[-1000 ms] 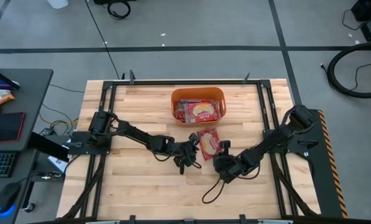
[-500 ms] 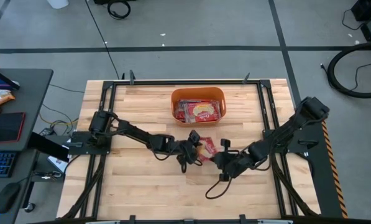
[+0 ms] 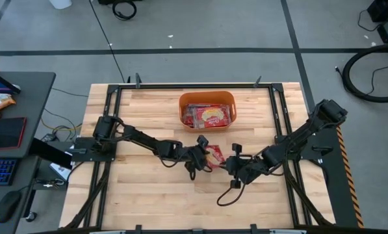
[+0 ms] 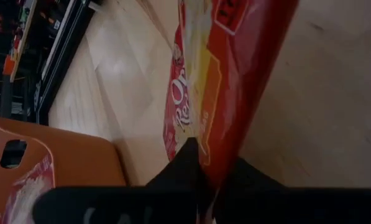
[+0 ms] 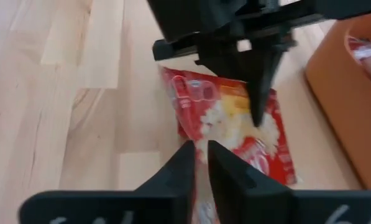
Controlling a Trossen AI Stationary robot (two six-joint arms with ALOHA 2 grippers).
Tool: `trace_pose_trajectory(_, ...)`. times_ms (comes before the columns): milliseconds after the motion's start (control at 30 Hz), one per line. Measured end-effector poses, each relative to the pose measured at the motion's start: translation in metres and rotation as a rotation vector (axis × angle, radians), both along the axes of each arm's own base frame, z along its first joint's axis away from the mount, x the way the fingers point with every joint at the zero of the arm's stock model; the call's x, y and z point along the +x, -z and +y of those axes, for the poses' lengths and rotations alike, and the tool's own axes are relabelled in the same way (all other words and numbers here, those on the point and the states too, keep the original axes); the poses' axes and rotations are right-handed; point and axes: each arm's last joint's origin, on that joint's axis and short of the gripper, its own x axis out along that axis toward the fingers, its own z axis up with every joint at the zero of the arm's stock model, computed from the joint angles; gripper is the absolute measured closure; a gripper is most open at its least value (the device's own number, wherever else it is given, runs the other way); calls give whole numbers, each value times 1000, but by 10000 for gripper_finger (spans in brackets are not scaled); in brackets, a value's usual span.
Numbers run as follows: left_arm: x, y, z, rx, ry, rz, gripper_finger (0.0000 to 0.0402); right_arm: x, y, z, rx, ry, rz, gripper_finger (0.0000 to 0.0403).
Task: Sort popcorn bags into baskets
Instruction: Put the red popcorn bag into the orange bin, then return to Home Position
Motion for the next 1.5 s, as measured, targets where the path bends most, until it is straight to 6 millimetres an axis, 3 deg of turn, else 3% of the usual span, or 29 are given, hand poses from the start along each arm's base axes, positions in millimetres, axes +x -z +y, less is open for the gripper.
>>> trace_pose_trajectory(200,-8,-14,3,56,-59,34,372,-27,-28,-18,38,62,33,323)
trace_pose_trajectory(400,-11,-70,22,9,-226,-19,378,-52,-52,-28,139,84,2,320)
trace_pose_trajectory(533,-11,-105,47,-20,-434,-62,376,-57,-56,-29,149,69,-16,320)
trace_pose_trajectory(667,-10,-126,83,-75,-595,-80,371,-57,-56,-29,143,67,-20,321)
trace_pose_trajectory(867,-5,-121,125,-76,-726,-120,375,-54,-54,-28,133,63,-10,320)
trace_pose_trajectory(1067,3,-91,146,-53,-780,-57,360,-53,-53,-29,106,59,-11,321)
trace_pose_trajectory(1267,7,-83,145,-52,-776,-58,291,-53,-53,-30,92,69,-13,321)
trace_pose_trajectory(1500,-4,-112,132,-156,-698,-77,213,-53,-53,-30,95,75,-11,323)
